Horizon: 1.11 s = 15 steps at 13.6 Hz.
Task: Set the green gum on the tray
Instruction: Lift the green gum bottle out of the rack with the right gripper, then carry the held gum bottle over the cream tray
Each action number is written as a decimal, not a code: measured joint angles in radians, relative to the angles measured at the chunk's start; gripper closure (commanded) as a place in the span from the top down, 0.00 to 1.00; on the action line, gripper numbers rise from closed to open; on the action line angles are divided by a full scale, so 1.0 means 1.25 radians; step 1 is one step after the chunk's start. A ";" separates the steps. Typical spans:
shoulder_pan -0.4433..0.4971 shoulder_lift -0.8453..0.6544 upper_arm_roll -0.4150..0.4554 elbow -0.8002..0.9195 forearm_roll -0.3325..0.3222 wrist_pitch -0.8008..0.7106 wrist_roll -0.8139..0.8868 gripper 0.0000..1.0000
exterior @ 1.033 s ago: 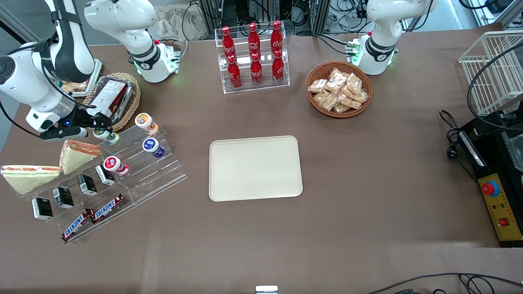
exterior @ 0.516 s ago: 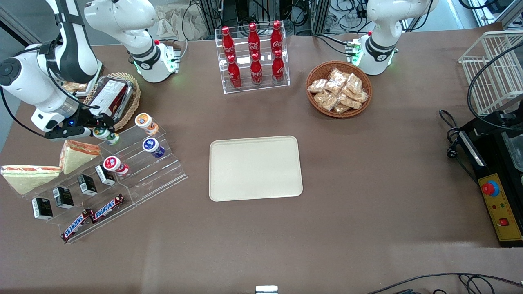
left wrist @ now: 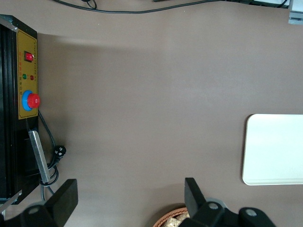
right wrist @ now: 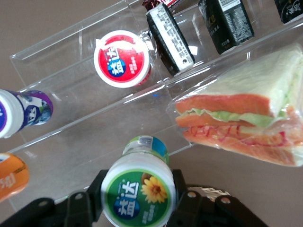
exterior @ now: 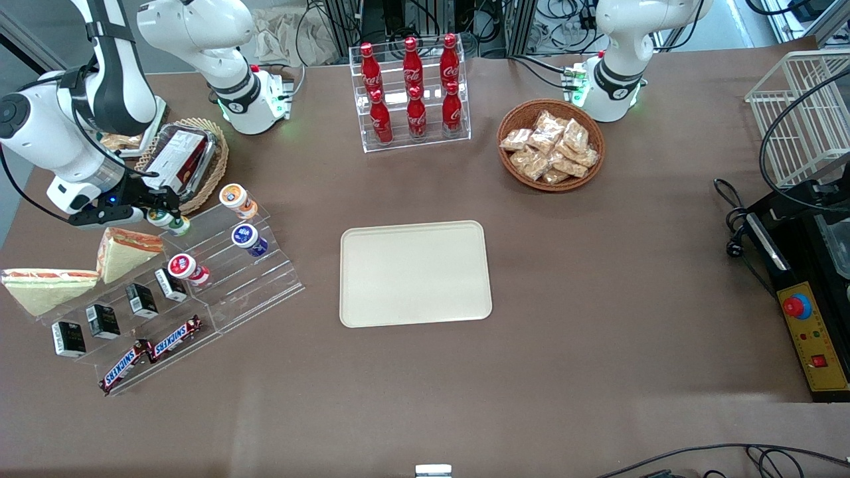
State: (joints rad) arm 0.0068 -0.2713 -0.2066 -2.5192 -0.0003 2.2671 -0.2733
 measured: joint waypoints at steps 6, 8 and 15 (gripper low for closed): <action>0.000 0.021 0.002 0.195 0.000 -0.228 0.001 0.33; 0.000 0.046 0.004 0.307 0.007 -0.347 0.009 0.27; 0.120 0.150 0.035 0.642 0.060 -0.608 0.256 0.28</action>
State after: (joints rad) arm 0.1571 -0.0838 -0.1627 -1.7162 0.0752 1.5067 0.0464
